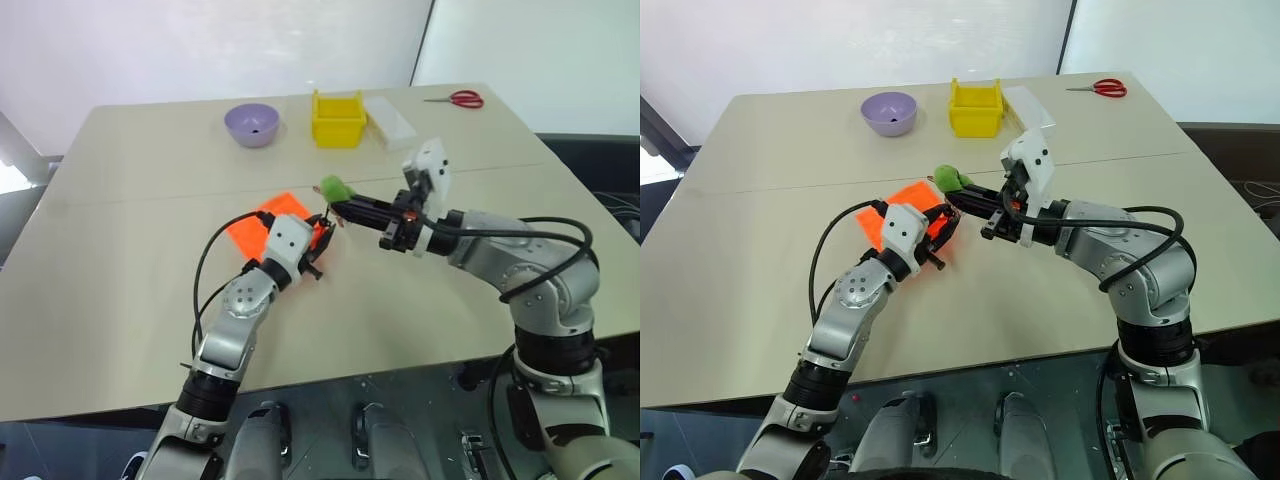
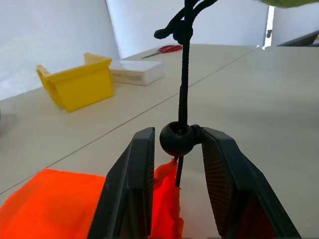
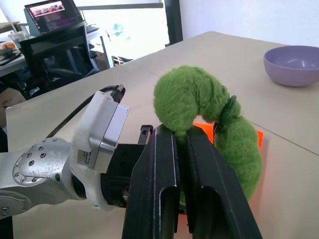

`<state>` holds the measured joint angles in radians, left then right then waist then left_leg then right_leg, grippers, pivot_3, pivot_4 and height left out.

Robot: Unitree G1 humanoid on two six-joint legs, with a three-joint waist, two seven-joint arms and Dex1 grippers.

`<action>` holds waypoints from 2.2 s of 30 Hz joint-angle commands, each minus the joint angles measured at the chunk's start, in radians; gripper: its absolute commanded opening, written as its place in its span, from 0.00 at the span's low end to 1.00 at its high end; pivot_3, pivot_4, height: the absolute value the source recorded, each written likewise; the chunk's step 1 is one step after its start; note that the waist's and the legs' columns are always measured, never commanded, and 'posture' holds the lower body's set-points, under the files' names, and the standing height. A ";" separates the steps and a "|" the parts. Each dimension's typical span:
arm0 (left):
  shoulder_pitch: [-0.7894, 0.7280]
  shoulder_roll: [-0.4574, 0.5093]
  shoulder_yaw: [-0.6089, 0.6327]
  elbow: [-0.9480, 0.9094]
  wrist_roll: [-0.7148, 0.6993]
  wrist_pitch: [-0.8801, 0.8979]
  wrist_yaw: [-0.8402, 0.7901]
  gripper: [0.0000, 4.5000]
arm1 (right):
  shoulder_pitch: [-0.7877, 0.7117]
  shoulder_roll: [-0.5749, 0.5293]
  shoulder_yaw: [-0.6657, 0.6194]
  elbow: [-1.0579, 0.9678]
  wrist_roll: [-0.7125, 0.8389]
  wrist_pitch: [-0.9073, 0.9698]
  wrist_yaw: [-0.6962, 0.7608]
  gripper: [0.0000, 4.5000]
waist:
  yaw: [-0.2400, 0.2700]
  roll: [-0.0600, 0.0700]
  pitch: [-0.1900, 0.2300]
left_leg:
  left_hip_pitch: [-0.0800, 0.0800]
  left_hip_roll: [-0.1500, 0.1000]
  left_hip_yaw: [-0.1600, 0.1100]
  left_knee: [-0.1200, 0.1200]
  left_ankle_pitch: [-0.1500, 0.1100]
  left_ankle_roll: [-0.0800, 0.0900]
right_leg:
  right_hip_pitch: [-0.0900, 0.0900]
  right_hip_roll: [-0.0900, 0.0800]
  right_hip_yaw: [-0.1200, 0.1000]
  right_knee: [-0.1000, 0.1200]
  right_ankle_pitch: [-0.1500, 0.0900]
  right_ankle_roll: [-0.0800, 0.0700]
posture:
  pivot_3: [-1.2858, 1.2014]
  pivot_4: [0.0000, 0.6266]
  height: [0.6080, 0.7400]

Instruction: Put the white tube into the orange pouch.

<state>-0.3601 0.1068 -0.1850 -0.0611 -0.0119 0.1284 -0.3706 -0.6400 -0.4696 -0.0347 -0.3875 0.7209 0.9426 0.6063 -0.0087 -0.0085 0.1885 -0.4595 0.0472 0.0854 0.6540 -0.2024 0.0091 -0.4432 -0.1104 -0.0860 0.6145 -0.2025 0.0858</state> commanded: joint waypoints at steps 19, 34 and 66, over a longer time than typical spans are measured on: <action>-0.011 0.169 -0.061 0.031 0.065 -0.071 -0.138 0.04 | -0.071 0.039 -0.167 0.108 0.015 -0.088 -0.111 0.00 | -0.001 0.000 0.000 | 0.000 0.000 0.001 0.000 0.000 0.000 | 0.000 0.000 0.000 0.000 0.000 0.000 | 0.52 0.24 1.00; 0.076 0.393 -0.043 -0.028 0.083 -0.091 -0.293 0.04 | -0.166 0.032 -0.288 0.419 -0.140 -0.315 -0.318 0.00 | -0.005 0.001 0.000 | 0.000 0.001 0.004 -0.004 0.000 0.000 | -0.002 -0.001 0.000 -0.002 0.000 0.000 | 0.52 0.24 1.00; 0.102 0.375 0.149 -0.011 -0.285 -0.015 -0.393 0.81 | 0.249 -0.223 -0.015 0.143 -0.175 -0.218 0.129 0.69 | -0.003 0.002 0.000 | 0.005 0.003 0.003 -0.005 -0.002 -0.004 | 0.000 -0.003 -0.002 -0.005 0.001 -0.001 | 0.52 0.24 1.00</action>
<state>-0.2596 0.4824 -0.0717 -0.0305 -0.2423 0.0683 -0.7583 -0.3637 -0.6926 -0.0197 -0.2292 0.5510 0.7472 0.7466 -0.0119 -0.0066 0.1889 -0.4545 0.0502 0.0887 0.6490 -0.2047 0.0057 -0.4435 -0.1132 -0.0880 0.6099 -0.2018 0.0850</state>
